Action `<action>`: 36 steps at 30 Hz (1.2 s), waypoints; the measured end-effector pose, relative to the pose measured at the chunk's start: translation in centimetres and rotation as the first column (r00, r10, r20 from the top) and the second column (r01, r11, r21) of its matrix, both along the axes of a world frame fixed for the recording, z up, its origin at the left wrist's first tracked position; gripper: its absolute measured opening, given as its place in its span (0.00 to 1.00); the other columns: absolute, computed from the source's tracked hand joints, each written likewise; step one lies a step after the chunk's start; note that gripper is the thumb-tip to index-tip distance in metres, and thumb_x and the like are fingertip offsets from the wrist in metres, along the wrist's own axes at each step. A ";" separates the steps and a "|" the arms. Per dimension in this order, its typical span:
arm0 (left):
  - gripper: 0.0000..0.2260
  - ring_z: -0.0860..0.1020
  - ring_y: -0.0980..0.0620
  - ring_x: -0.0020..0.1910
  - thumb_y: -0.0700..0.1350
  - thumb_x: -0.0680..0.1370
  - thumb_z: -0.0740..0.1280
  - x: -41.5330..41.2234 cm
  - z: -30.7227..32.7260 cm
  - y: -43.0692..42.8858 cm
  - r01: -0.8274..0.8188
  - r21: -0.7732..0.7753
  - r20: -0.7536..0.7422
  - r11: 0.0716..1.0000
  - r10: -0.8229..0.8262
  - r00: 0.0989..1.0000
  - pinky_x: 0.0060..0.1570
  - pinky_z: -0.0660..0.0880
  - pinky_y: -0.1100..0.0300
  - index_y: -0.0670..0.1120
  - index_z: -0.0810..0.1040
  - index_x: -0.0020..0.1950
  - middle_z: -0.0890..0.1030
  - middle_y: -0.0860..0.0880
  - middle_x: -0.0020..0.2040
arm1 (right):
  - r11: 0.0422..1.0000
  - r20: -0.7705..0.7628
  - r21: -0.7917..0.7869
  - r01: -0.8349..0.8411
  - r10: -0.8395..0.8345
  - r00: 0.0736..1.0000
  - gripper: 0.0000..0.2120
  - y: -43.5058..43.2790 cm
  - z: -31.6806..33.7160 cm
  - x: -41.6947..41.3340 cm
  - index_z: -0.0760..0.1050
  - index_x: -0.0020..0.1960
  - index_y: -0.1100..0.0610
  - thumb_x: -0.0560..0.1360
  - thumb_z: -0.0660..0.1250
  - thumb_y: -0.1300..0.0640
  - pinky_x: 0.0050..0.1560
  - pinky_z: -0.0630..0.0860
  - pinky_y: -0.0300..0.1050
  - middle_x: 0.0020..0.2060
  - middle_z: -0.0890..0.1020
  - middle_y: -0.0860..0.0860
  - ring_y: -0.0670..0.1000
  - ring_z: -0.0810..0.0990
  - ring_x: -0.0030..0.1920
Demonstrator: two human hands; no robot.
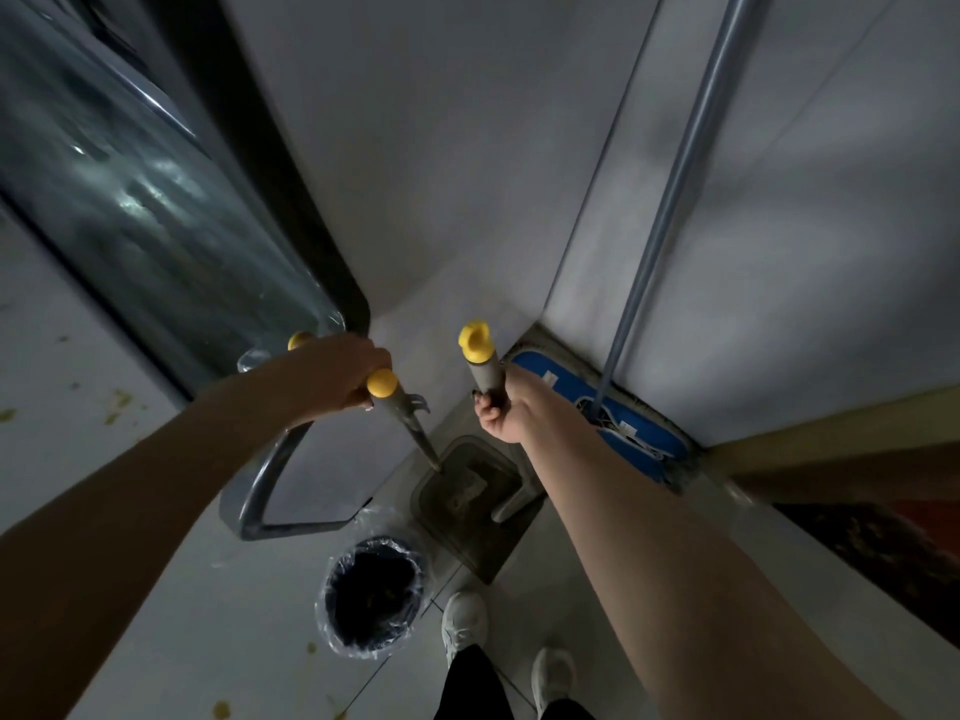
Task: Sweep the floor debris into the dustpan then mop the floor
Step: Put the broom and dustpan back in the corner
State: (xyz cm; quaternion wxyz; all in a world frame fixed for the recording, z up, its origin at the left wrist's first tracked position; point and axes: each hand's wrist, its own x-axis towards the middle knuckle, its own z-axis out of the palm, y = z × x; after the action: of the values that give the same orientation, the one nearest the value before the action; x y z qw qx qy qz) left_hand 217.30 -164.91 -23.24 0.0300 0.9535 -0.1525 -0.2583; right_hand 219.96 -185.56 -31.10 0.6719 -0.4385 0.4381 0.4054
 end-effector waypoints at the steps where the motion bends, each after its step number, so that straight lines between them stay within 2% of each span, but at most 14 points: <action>1: 0.12 0.75 0.49 0.57 0.43 0.75 0.69 -0.4 0.1 0.3 0.008 -0.013 0.036 1.000 -0.008 0.999 0.59 0.68 0.58 0.46 0.74 0.57 0.77 0.48 0.55 | 1.000 -0.010 0.005 -0.003 0.003 1.000 0.14 0.6 0.0 0.1 0.68 0.41 0.61 0.80 0.54 0.54 0.16 0.60 0.30 0.30 0.71 0.54 0.47 0.67 0.21; 3: 0.13 0.74 0.49 0.58 0.43 0.75 0.69 -1.0 0.1 0.6 0.018 -0.072 0.125 0.997 -0.008 0.992 0.57 0.68 0.58 0.45 0.76 0.59 0.77 0.47 0.56 | 1.000 -0.044 0.023 0.006 -0.004 0.999 0.15 1.7 0.2 0.1 0.68 0.40 0.62 0.81 0.53 0.55 0.16 0.60 0.29 0.29 0.69 0.55 0.47 0.66 0.24; 6: 0.15 0.75 0.47 0.57 0.41 0.73 0.71 -1.1 0.1 1.0 -0.002 -0.178 0.153 0.984 0.030 0.988 0.56 0.68 0.57 0.43 0.77 0.59 0.78 0.45 0.55 | 0.998 -0.064 0.057 0.019 -0.016 0.998 0.16 2.9 0.2 -0.1 0.68 0.39 0.64 0.82 0.52 0.57 0.15 0.61 0.30 0.30 0.70 0.56 0.47 0.67 0.22; 9: 0.15 0.76 0.46 0.53 0.38 0.71 0.73 -1.0 0.3 1.5 -0.014 -0.296 0.166 0.955 0.066 0.984 0.52 0.71 0.56 0.41 0.78 0.56 0.79 0.44 0.52 | 0.997 -0.051 0.071 0.043 -0.039 0.998 0.17 3.8 0.4 0.2 0.69 0.40 0.65 0.82 0.56 0.55 0.15 0.65 0.32 0.32 0.72 0.60 0.47 0.69 0.16; 12: 0.13 0.77 0.44 0.49 0.37 0.69 0.75 -0.8 0.1 1.9 0.016 -0.335 0.235 0.942 0.066 0.970 0.49 0.70 0.57 0.39 0.80 0.52 0.79 0.41 0.49 | 0.997 -0.029 0.064 0.052 -0.050 0.998 0.17 4.7 0.5 0.8 0.68 0.39 0.64 0.81 0.59 0.54 0.19 0.68 0.33 0.31 0.73 0.58 0.50 0.72 0.20; 15: 0.11 0.78 0.43 0.45 0.40 0.67 0.76 -0.8 0.2 2.3 0.035 -0.314 0.305 0.949 0.066 0.950 0.46 0.72 0.53 0.39 0.80 0.47 0.79 0.41 0.45 | 0.998 -0.051 0.063 0.015 -0.012 0.999 0.17 5.3 0.1 0.9 0.69 0.39 0.63 0.80 0.61 0.52 0.27 0.67 0.33 0.29 0.73 0.57 0.47 0.70 0.27; 18: 0.13 0.77 0.41 0.42 0.43 0.66 0.77 -1.1 0.4 2.7 0.076 -0.233 0.365 0.969 0.014 0.931 0.42 0.76 0.44 0.38 0.79 0.43 0.79 0.41 0.42 | 0.988 -0.052 -0.019 -0.153 0.151 0.987 0.20 5.5 -0.3 1.0 0.67 0.36 0.61 0.78 0.64 0.47 0.28 0.61 0.33 0.24 0.71 0.53 0.44 0.64 0.26; 20: 0.14 0.78 0.41 0.42 0.44 0.65 0.78 -1.2 0.5 2.9 0.088 -0.171 0.389 0.981 -0.015 0.921 0.41 0.77 0.43 0.38 0.79 0.44 0.79 0.40 0.42 | 0.959 -0.031 -0.077 -0.274 0.272 0.962 0.22 5.6 -0.3 1.3 0.65 0.35 0.60 0.76 0.64 0.44 0.28 0.59 0.34 0.26 0.67 0.51 0.44 0.61 0.25; 23: 0.15 0.78 0.43 0.45 0.45 0.67 0.76 -1.2 0.6 2.9 0.069 -0.145 0.398 0.987 -0.005 0.917 0.46 0.77 0.46 0.39 0.79 0.48 0.80 0.41 0.47 | 0.911 0.046 -0.121 -0.395 0.403 0.914 0.20 5.7 -0.5 1.6 0.68 0.38 0.59 0.76 0.63 0.43 0.28 0.58 0.33 0.27 0.68 0.50 0.44 0.61 0.25; 32: 0.16 0.77 0.47 0.51 0.48 0.72 0.72 -1.3 0.6 2.7 0.069 -0.090 0.404 0.994 -0.027 0.914 0.48 0.72 0.57 0.41 0.78 0.55 0.78 0.43 0.53 | 0.907 0.096 -0.129 -0.402 0.415 0.905 0.15 4.4 0.2 1.1 0.72 0.45 0.57 0.76 0.65 0.45 0.30 0.60 0.35 0.28 0.73 0.51 0.45 0.64 0.27; 36: 0.14 0.75 0.48 0.54 0.46 0.75 0.69 -1.3 1.0 2.6 0.057 -0.086 0.340 0.995 -0.025 0.940 0.51 0.73 0.58 0.43 0.76 0.58 0.76 0.45 0.57 | 0.920 0.143 -0.130 -0.370 0.387 0.911 0.15 3.3 1.1 1.2 0.71 0.50 0.57 0.75 0.67 0.45 0.31 0.61 0.36 0.36 0.80 0.55 0.45 0.65 0.28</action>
State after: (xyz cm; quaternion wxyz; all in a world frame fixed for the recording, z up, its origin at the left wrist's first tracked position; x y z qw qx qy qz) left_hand 216.03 -162.31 -22.25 0.0432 0.9778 -0.1874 -0.0835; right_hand 221.12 -182.29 -29.96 0.5917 -0.5804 0.3070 0.4677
